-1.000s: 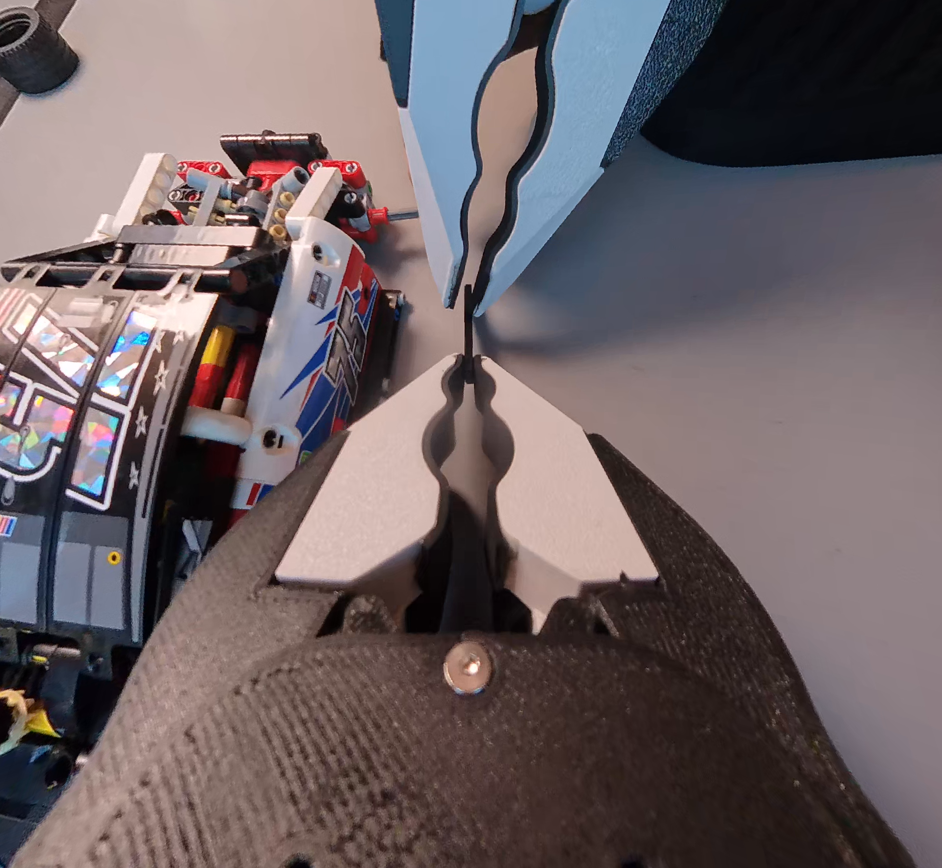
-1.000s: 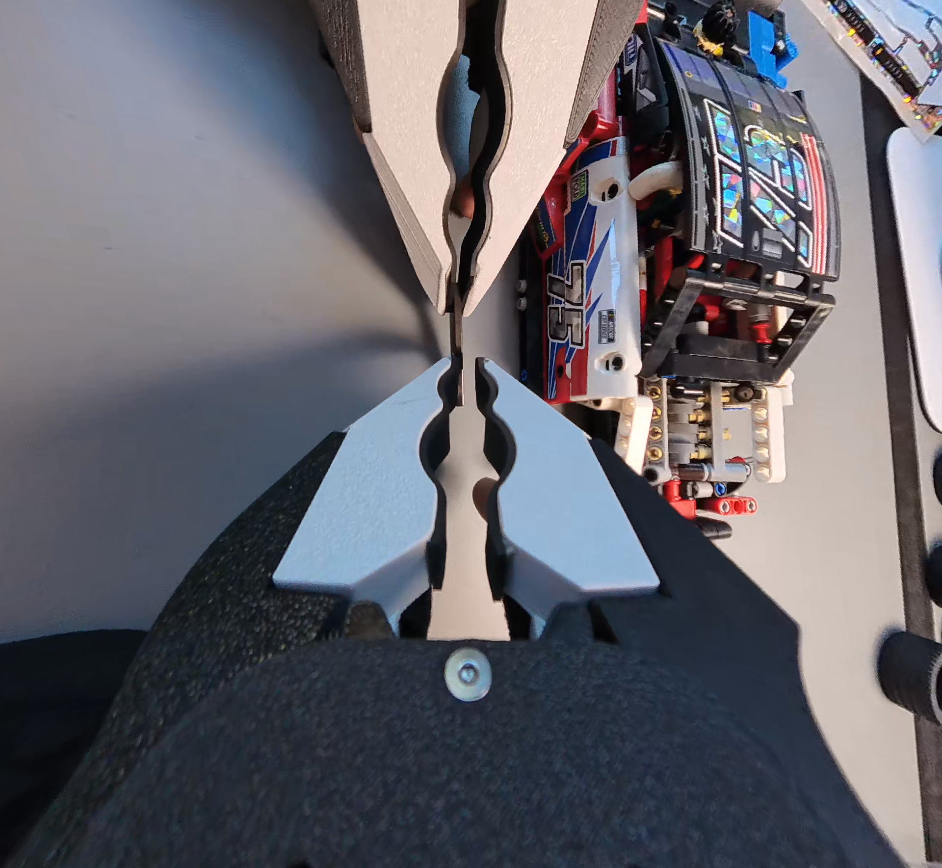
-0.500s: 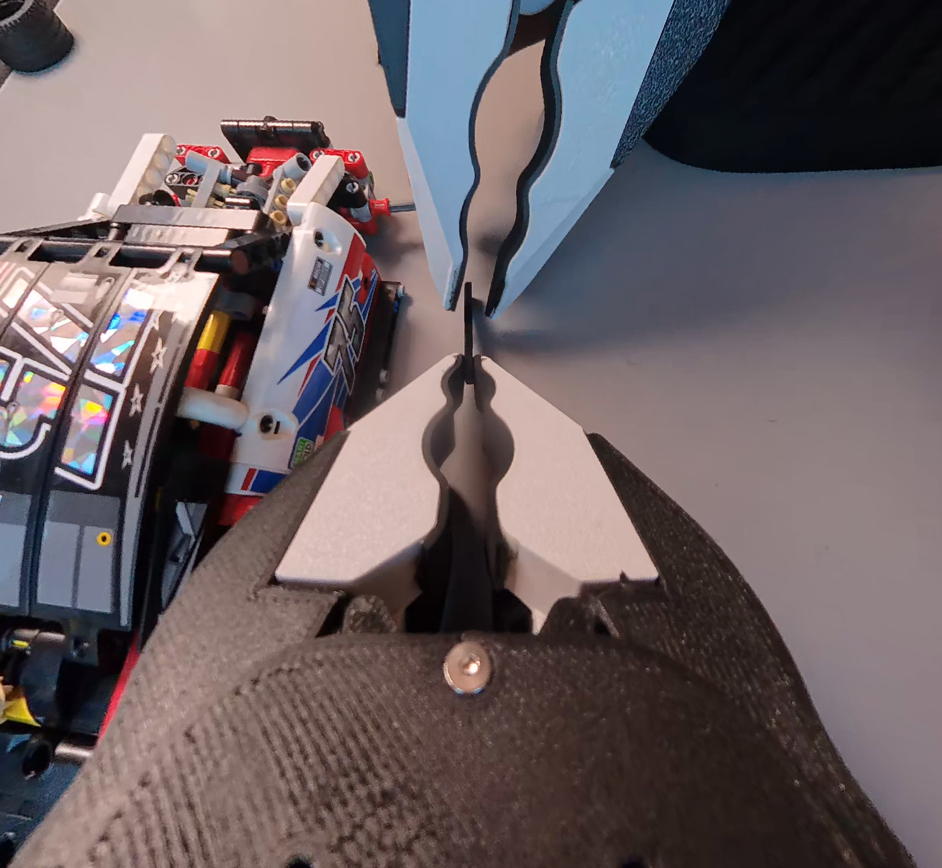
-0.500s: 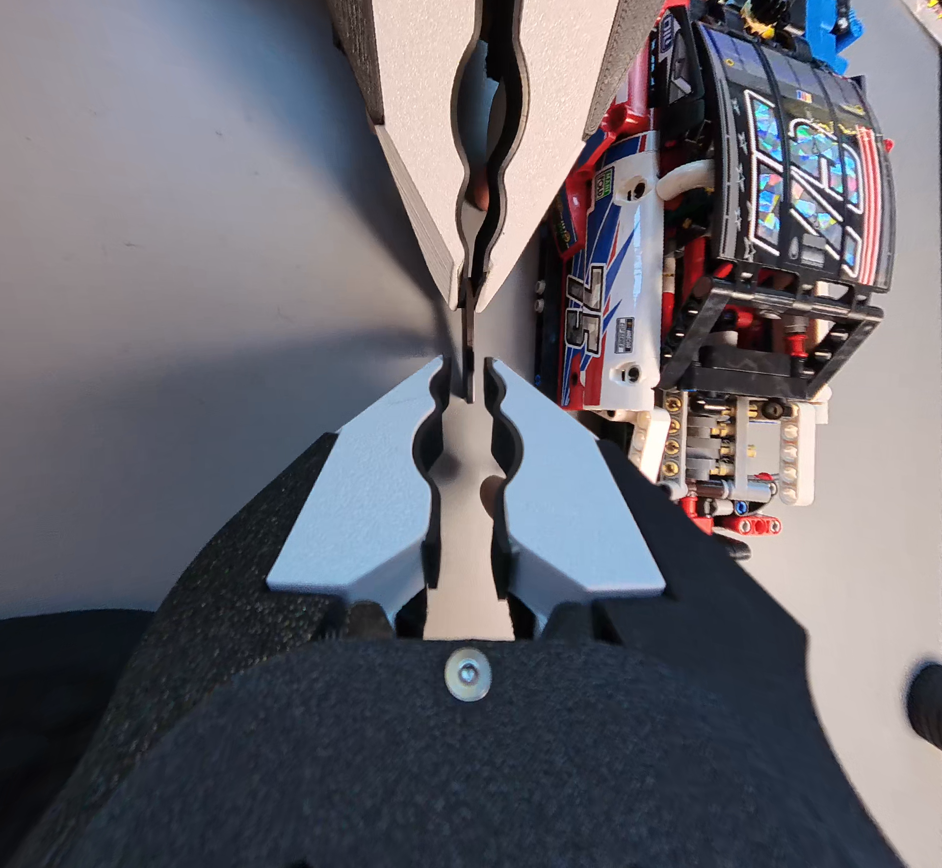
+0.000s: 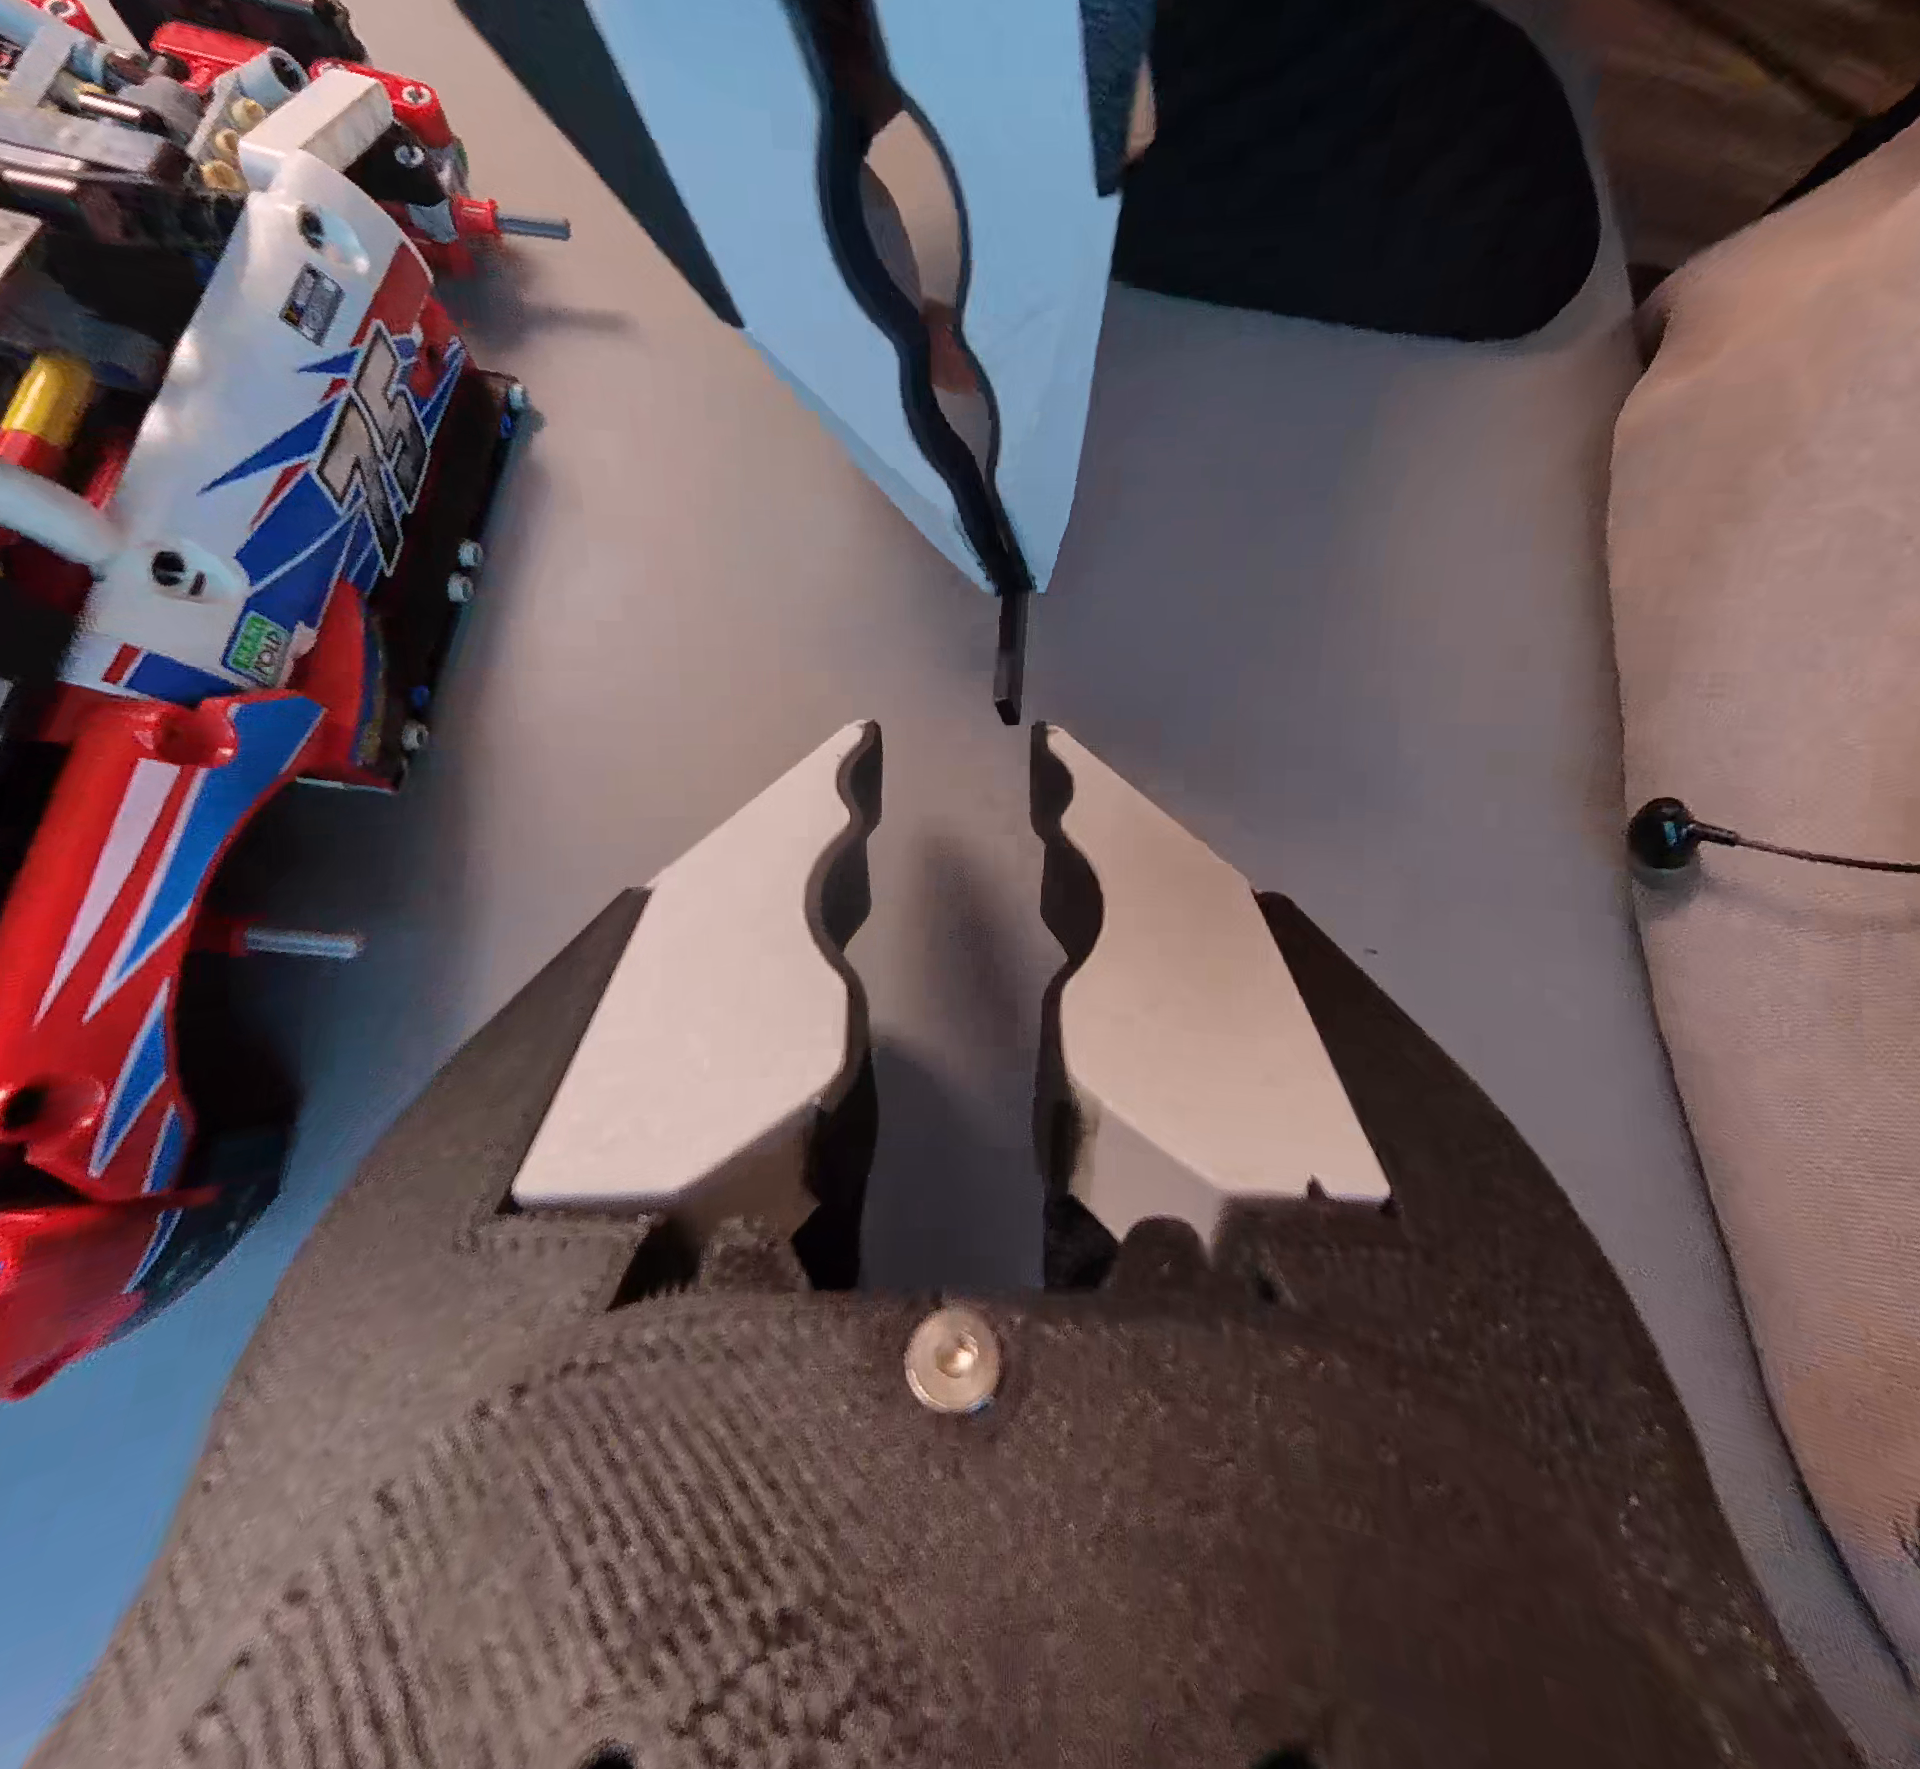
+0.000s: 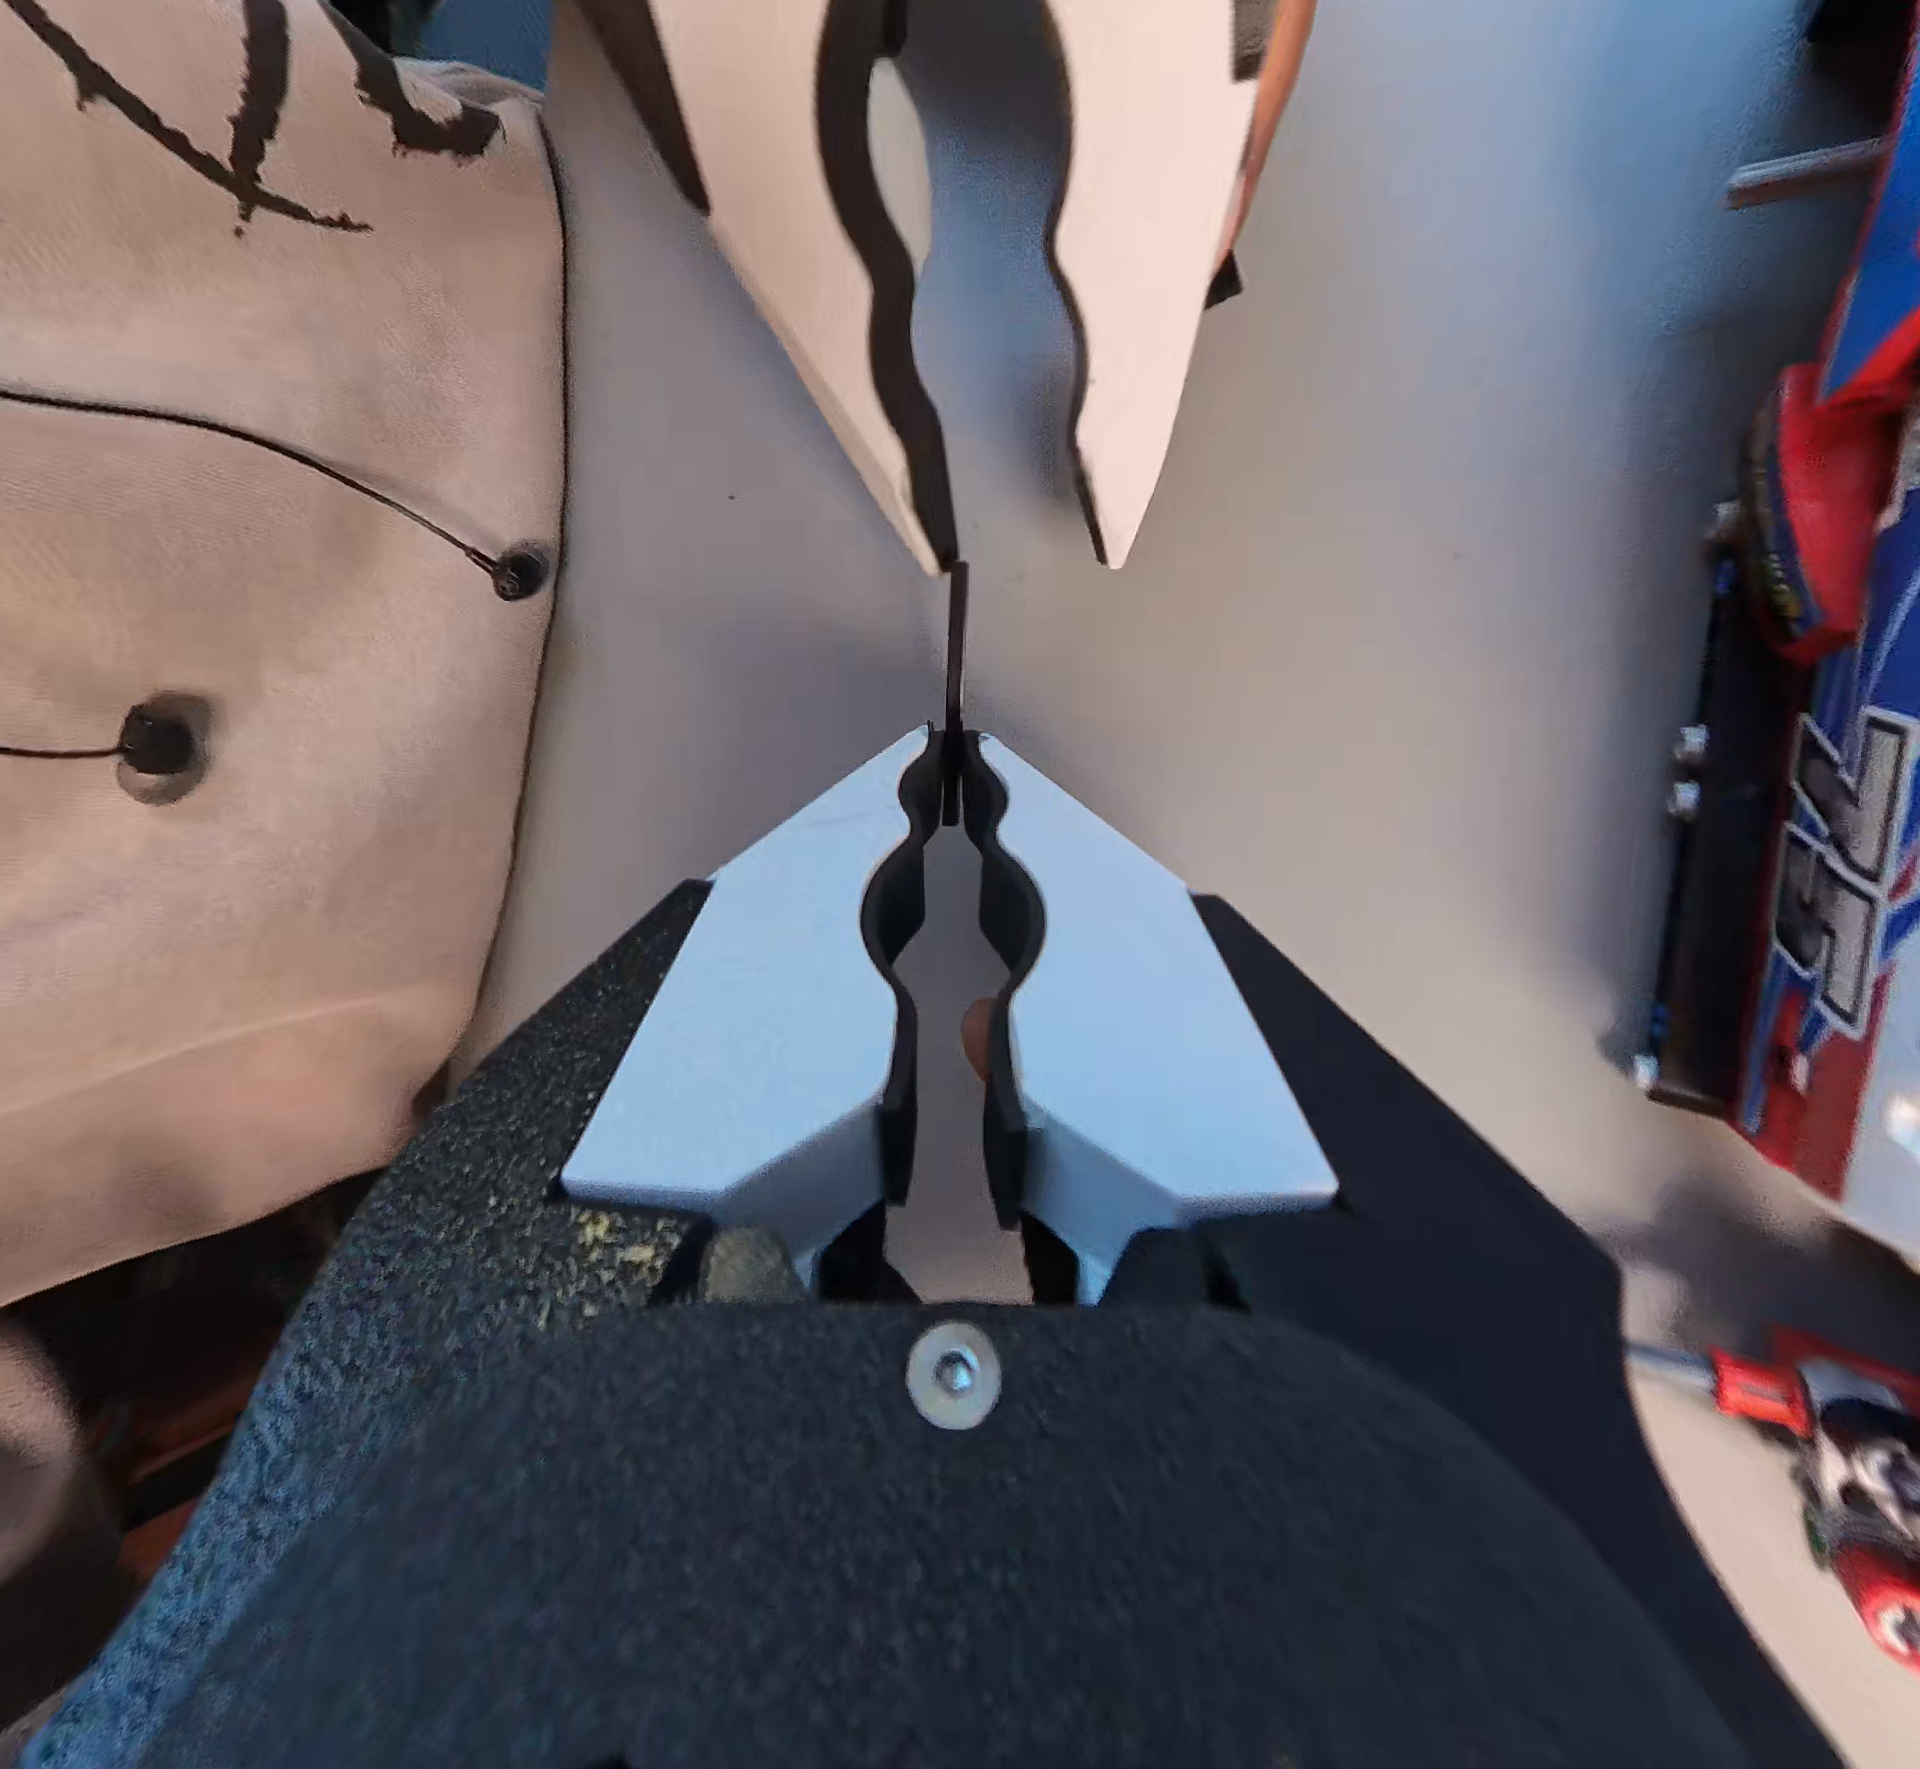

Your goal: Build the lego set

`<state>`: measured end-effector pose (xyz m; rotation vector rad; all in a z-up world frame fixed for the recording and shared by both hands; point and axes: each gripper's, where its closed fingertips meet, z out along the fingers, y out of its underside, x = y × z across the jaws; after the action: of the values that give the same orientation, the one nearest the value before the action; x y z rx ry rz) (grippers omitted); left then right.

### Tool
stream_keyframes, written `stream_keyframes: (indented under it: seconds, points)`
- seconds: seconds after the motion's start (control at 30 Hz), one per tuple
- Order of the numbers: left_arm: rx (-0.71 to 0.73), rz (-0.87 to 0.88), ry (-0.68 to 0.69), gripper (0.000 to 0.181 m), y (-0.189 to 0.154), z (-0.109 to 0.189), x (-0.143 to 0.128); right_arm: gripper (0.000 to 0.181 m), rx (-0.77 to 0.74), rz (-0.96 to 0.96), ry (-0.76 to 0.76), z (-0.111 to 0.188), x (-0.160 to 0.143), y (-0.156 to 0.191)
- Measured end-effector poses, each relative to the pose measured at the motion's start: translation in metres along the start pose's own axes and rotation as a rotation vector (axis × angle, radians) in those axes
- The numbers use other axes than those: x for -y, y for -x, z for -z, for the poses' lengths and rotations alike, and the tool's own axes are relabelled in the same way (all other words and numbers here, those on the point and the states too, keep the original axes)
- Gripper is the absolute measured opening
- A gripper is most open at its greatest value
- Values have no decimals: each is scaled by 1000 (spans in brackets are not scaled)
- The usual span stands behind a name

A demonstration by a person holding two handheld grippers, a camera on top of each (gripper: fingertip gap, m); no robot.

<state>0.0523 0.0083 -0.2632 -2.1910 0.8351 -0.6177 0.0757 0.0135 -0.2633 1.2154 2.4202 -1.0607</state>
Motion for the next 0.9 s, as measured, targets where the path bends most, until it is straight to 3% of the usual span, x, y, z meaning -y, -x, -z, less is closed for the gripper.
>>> stream_keyframes:
  seconds: [0.17, 0.6, 0.73, 0.9]
  points:
    - [102, -153, 107, 26, 0, -7, -20, 0, 62, -81, 29, -10, 4, -7]
    - [102, -145, 72, 18, 1, 0, -19, 8, 60, -94, 105, -18, -3, -9]
    - [155, -125, 49, 19, 14, 12, -17, 13, -25, -45, 67, -7, 3, -18]
    - [214, -77, 14, 19, 30, 32, -21, 15, -245, 146, -22, 12, 9, -24]
